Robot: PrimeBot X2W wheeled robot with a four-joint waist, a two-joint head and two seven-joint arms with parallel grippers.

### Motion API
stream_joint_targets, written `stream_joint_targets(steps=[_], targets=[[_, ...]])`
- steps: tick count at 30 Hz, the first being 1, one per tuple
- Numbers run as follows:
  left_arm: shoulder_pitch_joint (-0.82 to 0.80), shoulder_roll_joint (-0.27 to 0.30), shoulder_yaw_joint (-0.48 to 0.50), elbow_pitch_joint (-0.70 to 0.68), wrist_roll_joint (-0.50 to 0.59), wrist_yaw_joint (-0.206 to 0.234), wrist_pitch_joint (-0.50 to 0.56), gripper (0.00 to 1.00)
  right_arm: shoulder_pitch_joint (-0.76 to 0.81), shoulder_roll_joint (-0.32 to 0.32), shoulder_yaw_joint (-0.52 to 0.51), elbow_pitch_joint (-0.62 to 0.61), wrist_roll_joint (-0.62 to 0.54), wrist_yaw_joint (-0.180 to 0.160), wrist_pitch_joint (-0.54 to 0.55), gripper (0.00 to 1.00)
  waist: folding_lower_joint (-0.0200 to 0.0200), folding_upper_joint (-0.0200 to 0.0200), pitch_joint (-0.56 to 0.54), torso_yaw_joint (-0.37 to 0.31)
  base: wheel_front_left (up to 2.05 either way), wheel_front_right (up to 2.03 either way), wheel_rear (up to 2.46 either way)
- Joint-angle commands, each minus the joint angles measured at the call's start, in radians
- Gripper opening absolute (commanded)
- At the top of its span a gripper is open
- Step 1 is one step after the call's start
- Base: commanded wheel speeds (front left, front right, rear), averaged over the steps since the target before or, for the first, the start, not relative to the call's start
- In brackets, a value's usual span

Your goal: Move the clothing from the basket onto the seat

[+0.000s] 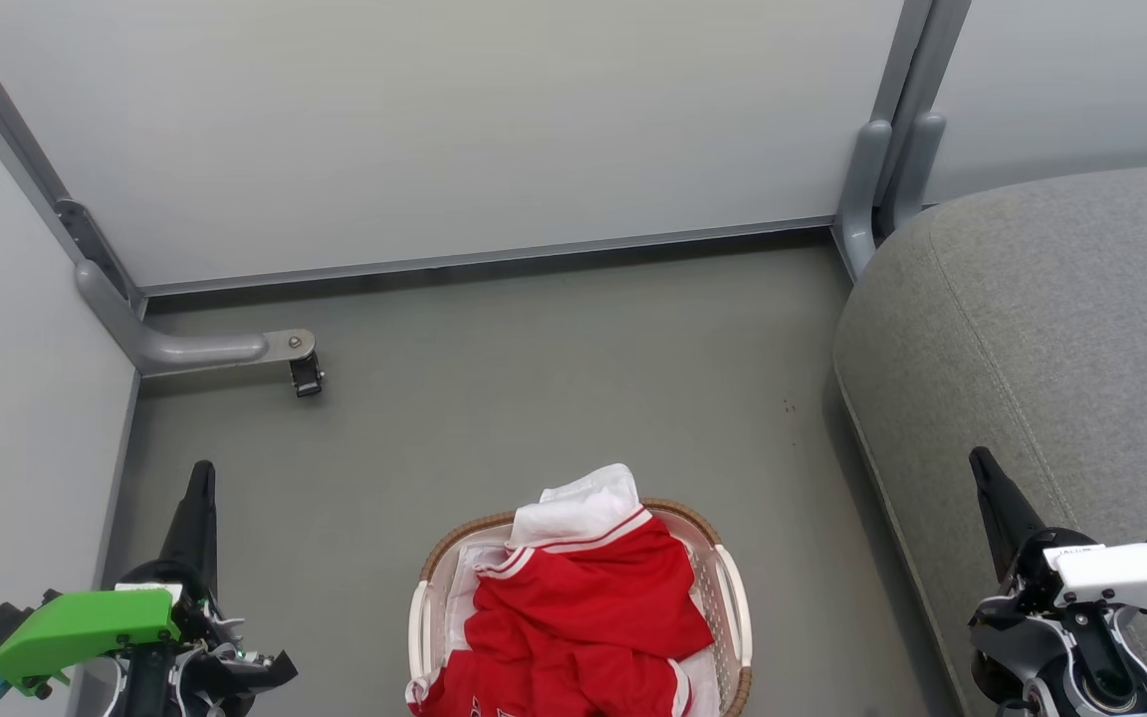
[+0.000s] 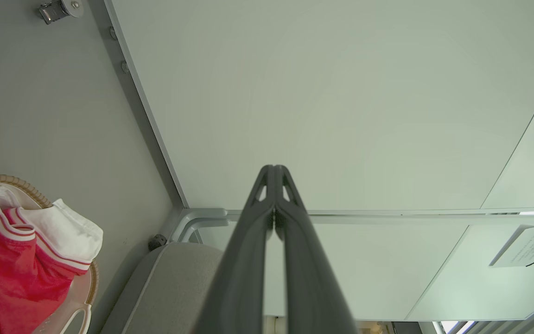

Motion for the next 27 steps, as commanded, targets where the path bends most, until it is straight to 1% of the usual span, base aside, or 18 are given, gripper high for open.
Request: stream_joint_targets(steps=[1,27], targets=[[-0.01,0.0,0.001,-0.001,-0.003,-0.005,0.004,0.0,-0.007,-0.006,-0.001,-0.004,0.004,0.0,0.002,0.0,0.0,0.0,0.0,0.0,0.0,0.0,0.0],[-0.01,0.0,0.001,-0.001,-0.003,-0.005,0.004,0.0,-0.007,-0.006,-0.001,-0.004,0.004,0.0,0.002,0.0,0.0,0.0,0.0,0.0,0.0,0.0,0.0]])
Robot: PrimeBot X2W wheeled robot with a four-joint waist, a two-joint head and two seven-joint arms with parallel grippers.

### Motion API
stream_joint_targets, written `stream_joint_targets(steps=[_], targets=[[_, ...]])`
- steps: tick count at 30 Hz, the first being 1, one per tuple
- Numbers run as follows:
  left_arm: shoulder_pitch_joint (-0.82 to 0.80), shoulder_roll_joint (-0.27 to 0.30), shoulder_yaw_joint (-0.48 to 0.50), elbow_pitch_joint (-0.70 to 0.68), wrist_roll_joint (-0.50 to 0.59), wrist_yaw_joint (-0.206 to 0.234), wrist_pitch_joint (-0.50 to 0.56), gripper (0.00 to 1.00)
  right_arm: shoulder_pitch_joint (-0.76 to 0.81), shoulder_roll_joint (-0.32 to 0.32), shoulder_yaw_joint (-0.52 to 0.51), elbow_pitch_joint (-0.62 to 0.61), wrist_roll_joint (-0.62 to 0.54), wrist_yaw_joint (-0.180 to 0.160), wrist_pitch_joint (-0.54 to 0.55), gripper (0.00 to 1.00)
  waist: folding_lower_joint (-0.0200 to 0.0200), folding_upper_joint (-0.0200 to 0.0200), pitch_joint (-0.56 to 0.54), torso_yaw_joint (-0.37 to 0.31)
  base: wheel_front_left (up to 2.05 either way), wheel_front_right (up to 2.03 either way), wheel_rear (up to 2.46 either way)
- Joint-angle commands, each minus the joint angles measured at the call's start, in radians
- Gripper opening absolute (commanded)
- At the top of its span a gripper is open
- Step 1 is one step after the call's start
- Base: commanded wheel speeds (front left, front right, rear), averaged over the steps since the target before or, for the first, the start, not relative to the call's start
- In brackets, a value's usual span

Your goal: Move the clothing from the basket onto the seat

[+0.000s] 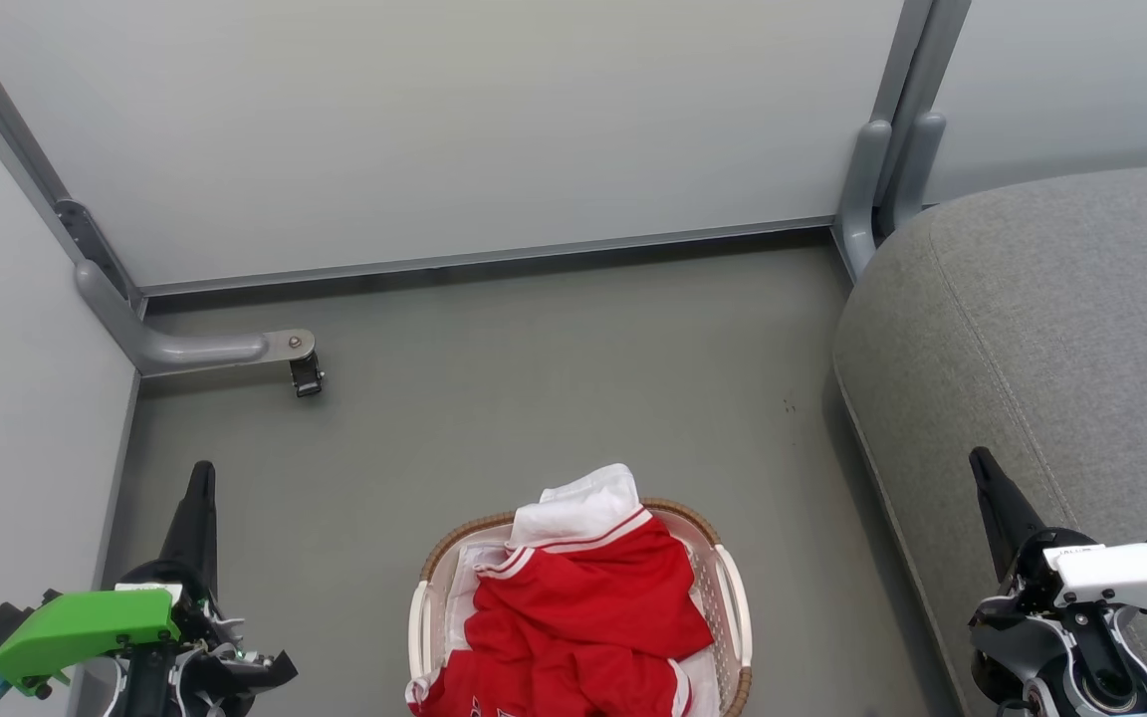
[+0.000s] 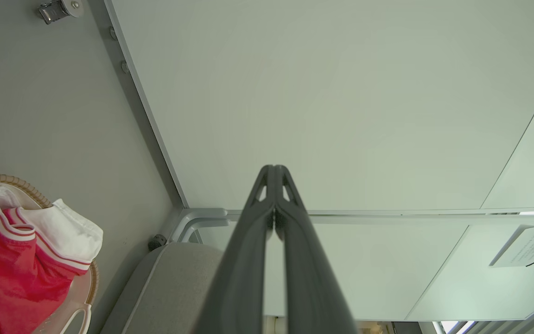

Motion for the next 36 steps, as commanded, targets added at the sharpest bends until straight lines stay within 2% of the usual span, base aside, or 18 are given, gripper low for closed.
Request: stream_joint_targets(steps=[1,35,36], targets=[[-0.01,0.0,0.001,-0.001,-0.003,-0.005,0.004,0.0,-0.007,-0.006,-0.001,-0.004,0.004,0.0,0.002,0.0,0.0,0.0,0.0,0.0,0.0,0.0,0.0],[-0.01,0.0,0.001,-0.001,-0.003,-0.006,0.004,0.0,-0.007,-0.006,-0.001,-0.004,0.004,0.0,0.002,0.0,0.0,0.0,0.0,0.0,0.0,0.0,0.0],[0.001,0.0,-0.001,0.003,0.0,0.0,-0.001,1.0,0.002,0.001,0.001,0.003,0.0,0.0,-0.001,1.0,0.0,0.0,0.0,0.0,0.0,0.0,0.0]])
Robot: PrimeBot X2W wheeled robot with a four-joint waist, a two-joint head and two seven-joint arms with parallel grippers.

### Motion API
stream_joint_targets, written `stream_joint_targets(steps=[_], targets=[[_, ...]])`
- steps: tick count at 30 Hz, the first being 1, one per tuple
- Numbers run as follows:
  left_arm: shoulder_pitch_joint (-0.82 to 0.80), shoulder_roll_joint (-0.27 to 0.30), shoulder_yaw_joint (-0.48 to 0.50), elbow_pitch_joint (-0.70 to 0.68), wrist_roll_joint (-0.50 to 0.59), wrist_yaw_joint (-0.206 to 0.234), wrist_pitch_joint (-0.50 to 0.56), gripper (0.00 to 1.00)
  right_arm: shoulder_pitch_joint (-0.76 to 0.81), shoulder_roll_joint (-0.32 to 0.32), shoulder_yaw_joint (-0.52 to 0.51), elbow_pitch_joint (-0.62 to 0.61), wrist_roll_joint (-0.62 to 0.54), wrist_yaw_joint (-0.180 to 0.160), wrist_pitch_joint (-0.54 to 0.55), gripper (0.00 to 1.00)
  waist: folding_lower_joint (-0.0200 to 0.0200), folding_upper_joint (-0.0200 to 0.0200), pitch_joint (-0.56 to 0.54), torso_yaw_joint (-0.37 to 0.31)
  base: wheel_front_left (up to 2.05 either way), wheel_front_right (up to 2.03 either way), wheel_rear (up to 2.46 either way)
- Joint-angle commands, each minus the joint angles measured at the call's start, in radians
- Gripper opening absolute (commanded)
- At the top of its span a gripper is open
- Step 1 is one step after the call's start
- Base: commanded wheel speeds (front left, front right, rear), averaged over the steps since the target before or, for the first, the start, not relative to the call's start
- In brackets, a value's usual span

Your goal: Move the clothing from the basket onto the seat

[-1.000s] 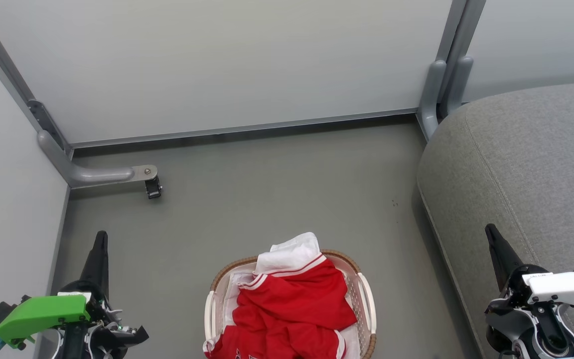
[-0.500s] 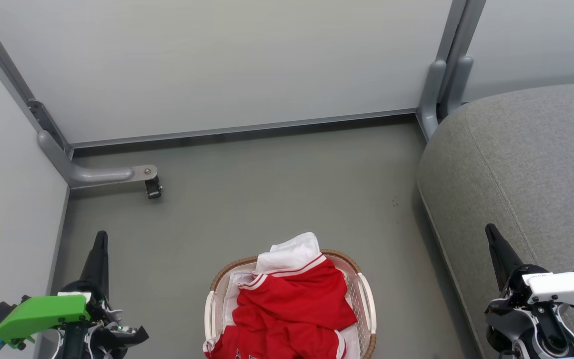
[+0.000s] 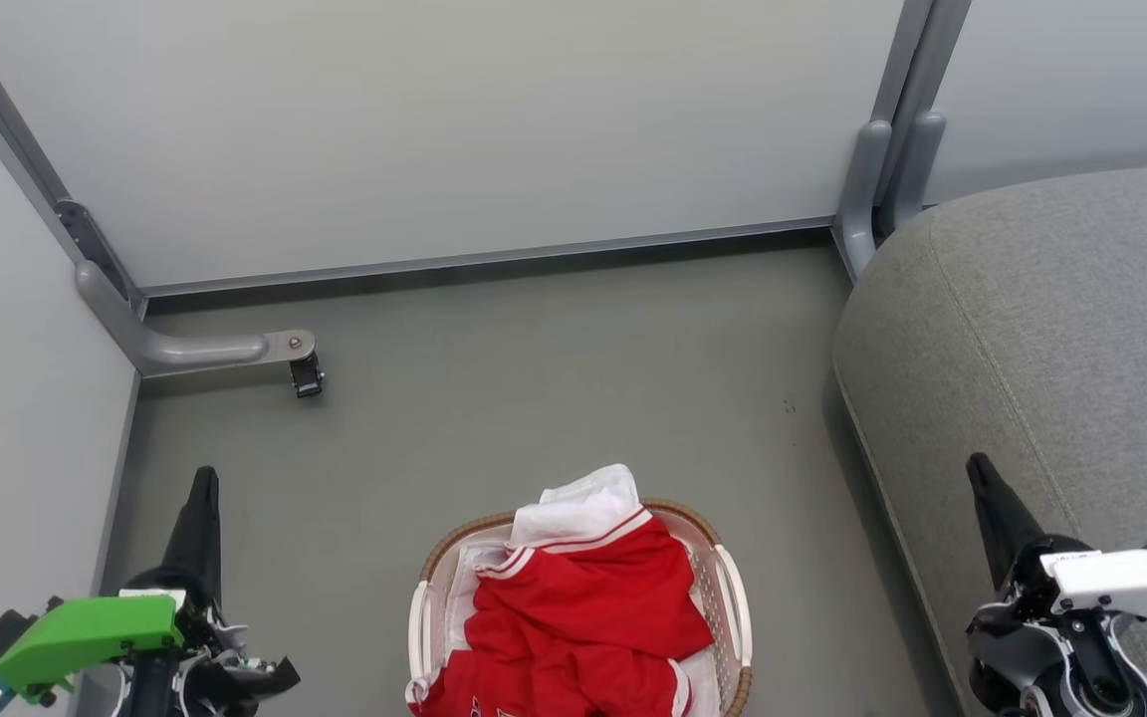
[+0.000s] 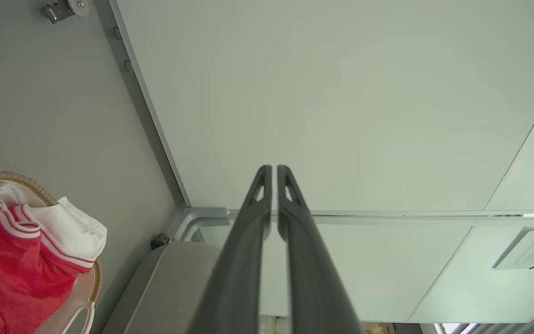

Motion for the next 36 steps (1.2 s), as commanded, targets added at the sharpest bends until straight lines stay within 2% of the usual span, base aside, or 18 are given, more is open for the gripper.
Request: stream_joint_targets(steps=[1,5,15,23,29,36], targets=[[0.003,-0.001,0.0,0.007,0.0,0.0,0.0,1.0,0.004,0.002,0.001,0.006,0.0,0.0,0.0,1.0,0.0,0.0,0.0,0.0,0.0,0.0,0.0],[0.033,-0.006,-0.009,0.035,0.002,0.002,-0.005,1.0,0.033,0.011,0.007,0.034,-0.002,0.0,-0.005,1.0,0.0,0.0,0.0,0.0,0.0,0.0,0.0],[0.057,-0.005,-0.05,0.003,0.033,0.002,-0.059,1.0,0.047,0.008,0.041,0.025,-0.026,0.0,-0.059,1.0,0.0,0.0,0.001,0.0,0.0,0.0,0.0],[0.066,-0.004,-0.063,-0.026,0.085,0.001,-0.095,1.0,0.049,0.006,0.03,0.022,-0.105,0.0,-0.095,1.0,0.0,0.0,0.001,-0.001,0.0,0.0,0.0],[0.07,-0.003,-0.065,-0.053,0.187,0.004,-0.119,1.0,0.049,0.005,0.028,0.002,-0.205,0.0,-0.12,1.0,0.0,0.0,0.001,-0.001,0.0,0.0,0.0],[0.079,-0.003,-0.084,-0.097,0.388,0.014,-0.147,1.0,0.057,0.003,0.035,-0.041,-0.36,0.0,-0.147,1.0,0.0,0.0,0.001,0.0,0.0,0.0,0.0]])
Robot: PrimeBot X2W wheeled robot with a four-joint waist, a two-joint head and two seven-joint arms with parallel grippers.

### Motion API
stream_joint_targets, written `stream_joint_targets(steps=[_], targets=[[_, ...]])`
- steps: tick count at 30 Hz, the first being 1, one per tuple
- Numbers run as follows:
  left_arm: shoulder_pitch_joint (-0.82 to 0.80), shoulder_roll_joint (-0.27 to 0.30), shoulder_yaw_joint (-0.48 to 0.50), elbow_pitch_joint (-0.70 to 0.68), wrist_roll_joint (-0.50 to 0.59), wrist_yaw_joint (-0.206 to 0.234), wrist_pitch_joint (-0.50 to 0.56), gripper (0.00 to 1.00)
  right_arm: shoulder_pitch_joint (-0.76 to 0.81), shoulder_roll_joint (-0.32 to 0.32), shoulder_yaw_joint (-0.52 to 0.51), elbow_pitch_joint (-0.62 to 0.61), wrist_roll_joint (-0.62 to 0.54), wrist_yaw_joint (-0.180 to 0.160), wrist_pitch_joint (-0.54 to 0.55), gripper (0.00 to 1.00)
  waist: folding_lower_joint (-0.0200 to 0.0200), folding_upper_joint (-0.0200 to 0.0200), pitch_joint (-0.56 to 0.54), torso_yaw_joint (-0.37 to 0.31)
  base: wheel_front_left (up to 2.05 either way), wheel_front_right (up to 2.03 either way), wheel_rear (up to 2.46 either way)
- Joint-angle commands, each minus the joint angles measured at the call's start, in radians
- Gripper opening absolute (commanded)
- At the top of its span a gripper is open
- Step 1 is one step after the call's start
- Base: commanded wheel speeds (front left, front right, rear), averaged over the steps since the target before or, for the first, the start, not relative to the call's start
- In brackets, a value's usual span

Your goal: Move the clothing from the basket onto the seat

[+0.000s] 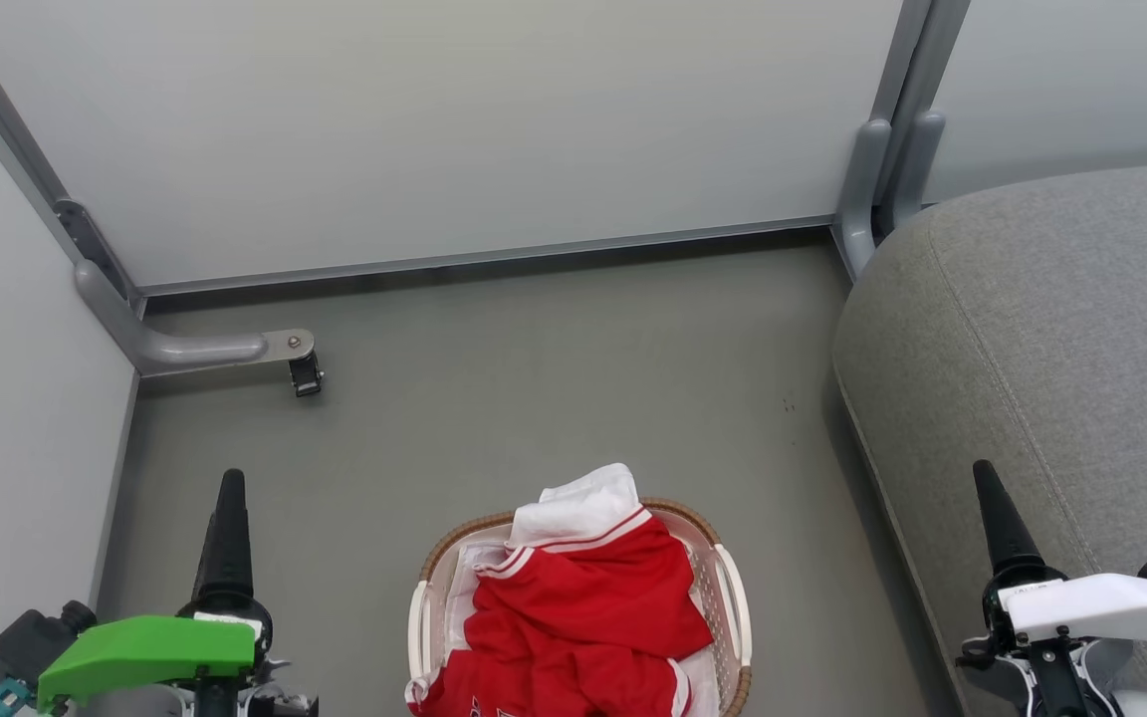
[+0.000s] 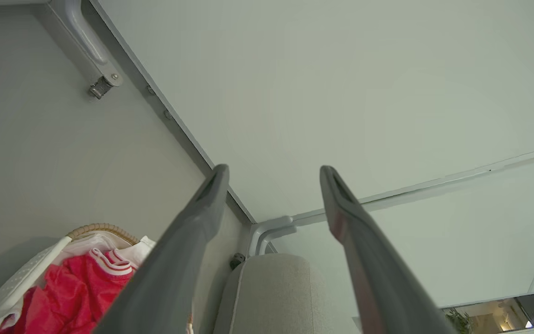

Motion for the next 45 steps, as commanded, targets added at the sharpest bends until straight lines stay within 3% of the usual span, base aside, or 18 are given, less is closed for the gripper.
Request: stream_joint_targets(steps=[1,11,22,45], targets=[[0.001,0.005,-0.008,-0.028,0.071,0.0,-0.01,1.0,0.001,-0.009,0.003,-0.027,-0.047,0.0,-0.011,1.0,0.0,0.0,0.0,0.0,0.0,0.0,0.0],[0.029,0.006,-0.055,-0.052,0.298,0.032,-0.046,1.0,0.02,-0.01,0.012,-0.059,-0.252,0.0,-0.047,1.0,0.0,0.0,0.002,0.002,0.0,0.0,0.0],[0.047,0.007,-0.063,-0.053,0.471,0.056,-0.08,1.0,0.029,-0.012,0.044,-0.071,-0.466,0.0,-0.081,1.0,0.0,0.0,0.003,0.002,0.0,0.0,0.0],[0.075,0.009,-0.1,0.023,0.723,0.07,-0.143,1.0,0.044,-0.015,0.07,-0.018,-0.753,0.0,-0.145,1.0,0.0,0.0,0.003,0.006,0.0,0.0,0.0]])
